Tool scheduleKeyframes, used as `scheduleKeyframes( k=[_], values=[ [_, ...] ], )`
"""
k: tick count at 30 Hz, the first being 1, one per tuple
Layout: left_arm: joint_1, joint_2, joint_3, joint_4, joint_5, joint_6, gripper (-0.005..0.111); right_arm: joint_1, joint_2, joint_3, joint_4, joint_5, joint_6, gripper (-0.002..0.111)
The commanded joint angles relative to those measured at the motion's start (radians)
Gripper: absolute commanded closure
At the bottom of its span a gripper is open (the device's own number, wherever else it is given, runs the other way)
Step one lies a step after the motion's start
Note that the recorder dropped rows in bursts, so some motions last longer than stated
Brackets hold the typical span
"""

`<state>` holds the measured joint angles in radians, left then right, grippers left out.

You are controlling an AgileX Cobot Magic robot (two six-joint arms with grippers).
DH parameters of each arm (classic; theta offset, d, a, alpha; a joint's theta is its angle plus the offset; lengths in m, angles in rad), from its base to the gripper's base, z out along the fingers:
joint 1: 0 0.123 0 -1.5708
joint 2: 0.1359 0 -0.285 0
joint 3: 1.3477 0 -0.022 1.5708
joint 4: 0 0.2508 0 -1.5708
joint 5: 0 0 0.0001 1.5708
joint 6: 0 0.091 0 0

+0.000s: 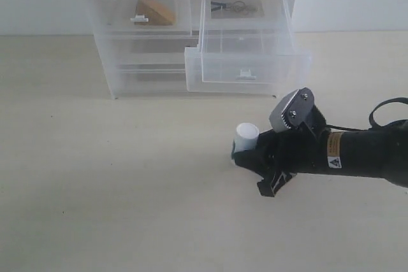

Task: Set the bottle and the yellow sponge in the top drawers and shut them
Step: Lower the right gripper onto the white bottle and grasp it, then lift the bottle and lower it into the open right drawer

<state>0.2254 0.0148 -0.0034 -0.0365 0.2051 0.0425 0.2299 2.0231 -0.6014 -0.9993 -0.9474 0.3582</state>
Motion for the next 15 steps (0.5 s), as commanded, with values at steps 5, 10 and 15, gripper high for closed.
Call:
scheduleKeyframes(
  k=[5, 10, 15],
  values=[
    [-0.002, 0.004, 0.003, -0.007, -0.004, -0.009, 0.103, 0.011, -0.256, -0.005, -0.497, -0.274, 0.233, 0.108],
    [-0.002, 0.004, 0.003, -0.007, -0.004, -0.009, 0.103, 0.131, -0.635, -0.009, -0.411, -0.194, 0.295, 0.108],
    [-0.002, 0.004, 0.003, -0.007, -0.004, -0.009, 0.103, 0.319, -0.895, -0.123, -0.367, 0.51, 0.194, 0.108]
  ],
)
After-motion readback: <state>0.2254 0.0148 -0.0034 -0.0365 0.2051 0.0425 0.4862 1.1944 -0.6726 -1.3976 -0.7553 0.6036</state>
